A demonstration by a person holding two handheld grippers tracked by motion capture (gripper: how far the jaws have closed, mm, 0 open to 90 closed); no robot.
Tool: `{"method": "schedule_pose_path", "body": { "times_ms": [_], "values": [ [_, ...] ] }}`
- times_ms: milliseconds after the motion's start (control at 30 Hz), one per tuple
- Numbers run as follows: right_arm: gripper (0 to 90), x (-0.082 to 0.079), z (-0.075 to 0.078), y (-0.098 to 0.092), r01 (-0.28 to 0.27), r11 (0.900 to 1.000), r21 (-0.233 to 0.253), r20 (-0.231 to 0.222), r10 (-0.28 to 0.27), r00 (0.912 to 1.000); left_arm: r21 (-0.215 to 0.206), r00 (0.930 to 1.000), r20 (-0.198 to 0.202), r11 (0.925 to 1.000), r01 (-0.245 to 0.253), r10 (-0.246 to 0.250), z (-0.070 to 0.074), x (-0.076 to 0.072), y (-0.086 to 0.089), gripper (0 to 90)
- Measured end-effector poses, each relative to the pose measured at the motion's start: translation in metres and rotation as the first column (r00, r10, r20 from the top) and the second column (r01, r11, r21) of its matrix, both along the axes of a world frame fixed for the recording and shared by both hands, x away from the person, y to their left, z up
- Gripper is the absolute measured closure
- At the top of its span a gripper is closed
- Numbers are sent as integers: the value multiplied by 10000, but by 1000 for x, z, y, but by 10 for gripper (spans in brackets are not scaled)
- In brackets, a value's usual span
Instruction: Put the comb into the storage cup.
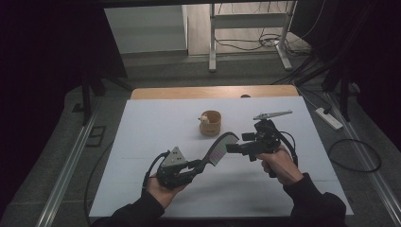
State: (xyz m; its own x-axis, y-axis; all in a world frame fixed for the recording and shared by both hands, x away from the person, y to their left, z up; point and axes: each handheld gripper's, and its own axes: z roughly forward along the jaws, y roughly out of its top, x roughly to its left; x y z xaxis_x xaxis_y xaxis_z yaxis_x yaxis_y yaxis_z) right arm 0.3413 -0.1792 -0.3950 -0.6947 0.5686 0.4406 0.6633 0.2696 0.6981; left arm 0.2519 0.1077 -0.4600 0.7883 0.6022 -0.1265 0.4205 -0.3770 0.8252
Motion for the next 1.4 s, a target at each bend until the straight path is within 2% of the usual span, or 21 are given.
{"method": "schedule_pose_path", "body": {
  "times_ms": [400,667,767,900,967,1133,1400],
  "values": [
    [0,17,2,15,28,10000,85,-345,-25,9994,0,9998,94,9999,164,-164,1,0,-7,723],
    [0,22,0,18,-30,9999,113,-583,36,9983,59,9997,205,9999,138,-139,1,0,-8,722],
    [6,23,-1,17,45,10000,-41,-665,-48,9978,141,9995,282,9998,130,-134,2,-1,-8,722],
    [131,24,-2,15,125,9999,111,-775,-116,9969,190,9992,376,9997,136,-144,2,-2,-8,722],
    [232,24,-2,12,188,9994,290,-788,-164,9968,210,9990,417,9997,156,-165,2,-2,-8,722],
    [457,26,-4,6,51,9946,1035,-1124,66,9936,260,9985,514,9995,174,-187,3,-2,-6,722],
    [690,27,-5,3,-148,9835,1802,-1560,435,9868,251,9971,689,9992,297,-314,3,-3,-6,722]
  ]
}}
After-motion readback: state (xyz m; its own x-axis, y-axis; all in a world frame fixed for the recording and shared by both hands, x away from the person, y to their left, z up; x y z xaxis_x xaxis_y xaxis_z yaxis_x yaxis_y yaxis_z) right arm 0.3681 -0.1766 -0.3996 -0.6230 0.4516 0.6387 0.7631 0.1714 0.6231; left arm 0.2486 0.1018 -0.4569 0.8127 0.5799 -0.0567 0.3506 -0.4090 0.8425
